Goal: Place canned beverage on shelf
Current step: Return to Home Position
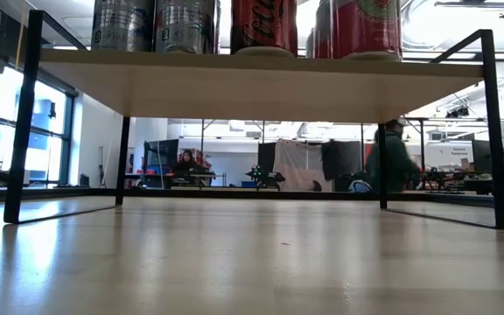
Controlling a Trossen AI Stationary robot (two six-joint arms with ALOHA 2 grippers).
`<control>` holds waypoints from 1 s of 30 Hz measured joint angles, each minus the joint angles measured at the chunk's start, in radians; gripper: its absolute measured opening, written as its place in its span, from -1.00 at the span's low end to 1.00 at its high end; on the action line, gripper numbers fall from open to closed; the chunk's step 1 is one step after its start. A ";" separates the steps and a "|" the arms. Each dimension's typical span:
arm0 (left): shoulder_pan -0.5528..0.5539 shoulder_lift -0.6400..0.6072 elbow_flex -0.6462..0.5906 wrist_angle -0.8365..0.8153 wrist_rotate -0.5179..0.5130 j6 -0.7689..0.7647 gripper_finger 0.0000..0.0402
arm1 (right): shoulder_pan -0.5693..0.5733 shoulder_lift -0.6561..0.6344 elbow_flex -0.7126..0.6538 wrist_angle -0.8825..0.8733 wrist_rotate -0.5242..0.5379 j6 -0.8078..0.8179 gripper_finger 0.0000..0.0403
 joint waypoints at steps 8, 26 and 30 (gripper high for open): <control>0.000 0.001 0.000 -0.069 0.007 -0.104 0.61 | 0.007 -0.037 -0.181 0.001 0.080 0.132 0.37; 0.010 0.001 0.000 0.149 0.003 0.116 0.61 | -0.042 -0.035 -0.274 0.157 0.121 0.466 0.37; 0.010 0.000 0.000 0.171 0.006 0.118 0.61 | -0.047 -0.035 -0.274 0.191 0.105 0.492 0.37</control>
